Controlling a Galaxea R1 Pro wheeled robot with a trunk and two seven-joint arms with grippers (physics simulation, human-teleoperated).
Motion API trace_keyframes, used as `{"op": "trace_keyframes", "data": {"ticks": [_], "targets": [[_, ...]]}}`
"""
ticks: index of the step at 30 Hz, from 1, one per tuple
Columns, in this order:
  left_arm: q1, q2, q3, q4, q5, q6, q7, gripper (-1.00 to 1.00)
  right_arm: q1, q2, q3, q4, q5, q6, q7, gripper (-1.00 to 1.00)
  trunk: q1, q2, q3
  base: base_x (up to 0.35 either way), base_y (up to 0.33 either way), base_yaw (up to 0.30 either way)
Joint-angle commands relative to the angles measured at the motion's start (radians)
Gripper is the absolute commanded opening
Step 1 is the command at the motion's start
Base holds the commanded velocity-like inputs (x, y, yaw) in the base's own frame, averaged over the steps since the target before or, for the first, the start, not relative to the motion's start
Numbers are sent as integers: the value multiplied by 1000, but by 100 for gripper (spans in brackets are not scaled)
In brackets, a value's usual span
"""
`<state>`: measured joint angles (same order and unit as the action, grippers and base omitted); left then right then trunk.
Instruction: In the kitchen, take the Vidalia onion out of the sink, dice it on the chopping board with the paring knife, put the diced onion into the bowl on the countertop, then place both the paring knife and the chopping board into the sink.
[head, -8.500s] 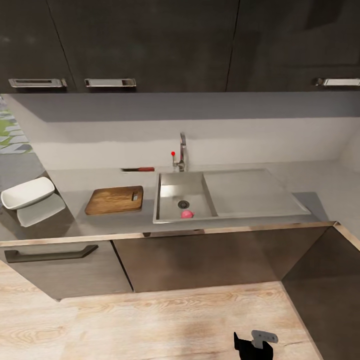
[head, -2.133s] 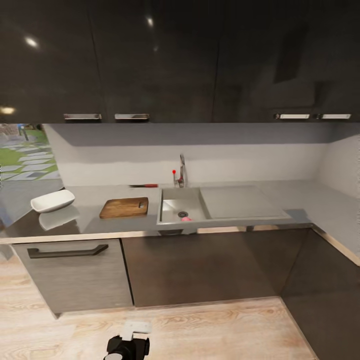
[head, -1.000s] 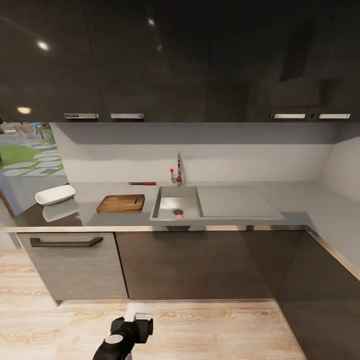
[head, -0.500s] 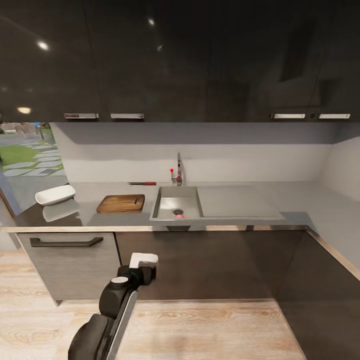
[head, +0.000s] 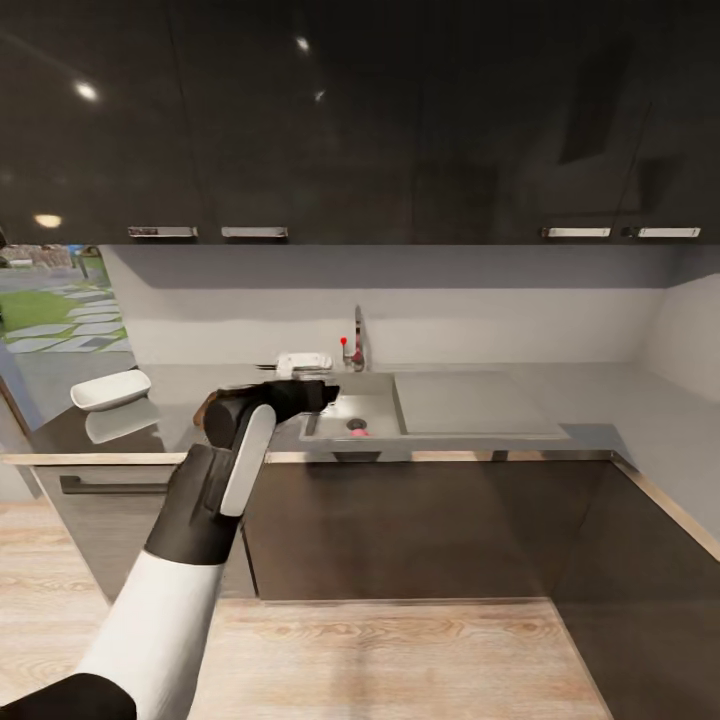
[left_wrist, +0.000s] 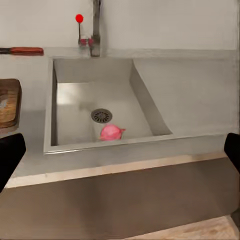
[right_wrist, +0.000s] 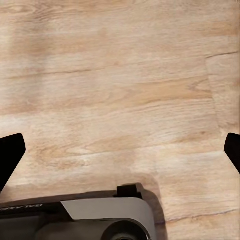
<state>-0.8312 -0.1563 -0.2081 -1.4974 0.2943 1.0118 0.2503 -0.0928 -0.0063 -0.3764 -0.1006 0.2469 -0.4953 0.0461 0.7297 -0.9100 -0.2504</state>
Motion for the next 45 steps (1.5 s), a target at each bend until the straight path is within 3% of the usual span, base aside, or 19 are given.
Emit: {"op": "trace_keyframes", "data": {"ticks": [1, 5, 7, 9, 13, 22, 28, 45], "targets": [[-20, 0, 0, 4, 15, 3, 10, 100, -1, 0, -9, -2, 5, -3, 5, 100, 0, -1, -1, 0, 0, 0], [-48, 2, -42, 18, 21, 4, 9, 100, -1, 0, -7, -6, 5, -4, 6, 100, 0, -1, -1, 0, 0, 0], [-51, 7, -95, 17, 19, 4, 9, 100, -1, 0, -7, -6, 5, -5, 6, 100, 0, -1, -1, 0, 0, 0], [-53, 12, -124, 16, 18, 3, 9, 100, -1, 0, -7, -7, 5, -5, 6, 100, 0, -1, -1, 0, 0, 0], [-51, 22, -150, 21, 17, 2, 9, 100, -1, 0, -7, -7, 5, -5, 6, 100, 0, -1, -1, 0, 0, 0], [-48, 27, -154, 68, 17, 0, 10, 100, -1, 0, -7, -7, 5, -5, 6, 100, 0, -1, -1, 92, -86, 0], [-48, 27, -152, 152, 17, -1, 10, 100, -1, 0, -7, -7, 5, -5, 6, 100, 0, -1, -1, 259, -180, 0], [-48, 29, -148, 197, 17, -2, 11, 100, -1, 0, -7, -7, 5, -5, 6, 100, 0, -1, -1, 305, -74, 0]]}}
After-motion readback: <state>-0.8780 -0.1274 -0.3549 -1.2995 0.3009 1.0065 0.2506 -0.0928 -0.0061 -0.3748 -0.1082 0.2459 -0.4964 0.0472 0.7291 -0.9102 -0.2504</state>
